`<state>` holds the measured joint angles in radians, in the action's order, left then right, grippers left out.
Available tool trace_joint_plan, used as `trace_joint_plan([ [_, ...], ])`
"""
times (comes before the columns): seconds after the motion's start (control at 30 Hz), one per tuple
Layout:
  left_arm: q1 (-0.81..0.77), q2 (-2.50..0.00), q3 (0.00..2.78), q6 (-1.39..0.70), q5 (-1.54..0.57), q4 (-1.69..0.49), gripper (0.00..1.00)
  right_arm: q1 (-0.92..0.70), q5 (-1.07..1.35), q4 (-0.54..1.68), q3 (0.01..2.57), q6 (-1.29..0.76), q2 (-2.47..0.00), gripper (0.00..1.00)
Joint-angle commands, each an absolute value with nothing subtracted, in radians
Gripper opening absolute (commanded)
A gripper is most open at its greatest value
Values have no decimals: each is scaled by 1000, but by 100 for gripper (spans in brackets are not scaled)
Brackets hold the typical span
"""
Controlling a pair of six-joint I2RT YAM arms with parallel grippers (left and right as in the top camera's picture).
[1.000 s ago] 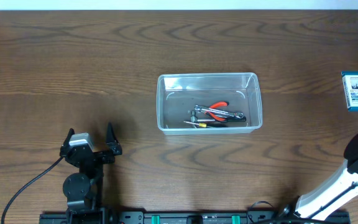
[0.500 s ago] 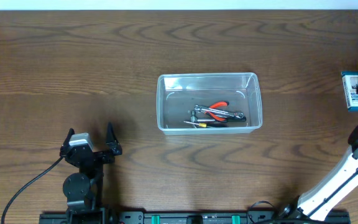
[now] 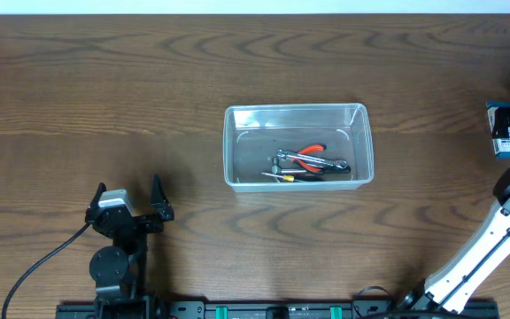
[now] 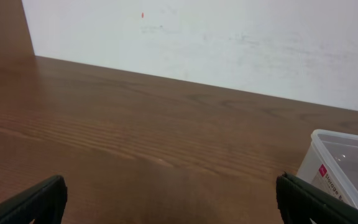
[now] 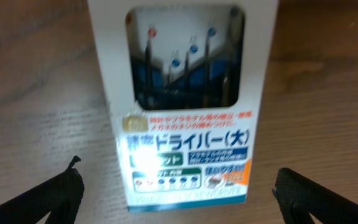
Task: Pack container
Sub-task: 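Lower the open right gripper around the blue screwdriver-set box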
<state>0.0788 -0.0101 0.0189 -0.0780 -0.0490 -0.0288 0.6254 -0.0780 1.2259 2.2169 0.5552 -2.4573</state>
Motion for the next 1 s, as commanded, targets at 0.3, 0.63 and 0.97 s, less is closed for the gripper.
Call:
trace_joint_plan([
  [0.3,85,-4,4,-73,-33,-70,98,636,-22,1159,2241,542,-2459,99],
  [0.63,85,-4,4,-73,-33,-70,98,636,9,1184,2241,570,-2494,99],
  [0.97,85,-4,4,-73,-33,-70,98,661,9,1188,2241,574,-2507,99],
])
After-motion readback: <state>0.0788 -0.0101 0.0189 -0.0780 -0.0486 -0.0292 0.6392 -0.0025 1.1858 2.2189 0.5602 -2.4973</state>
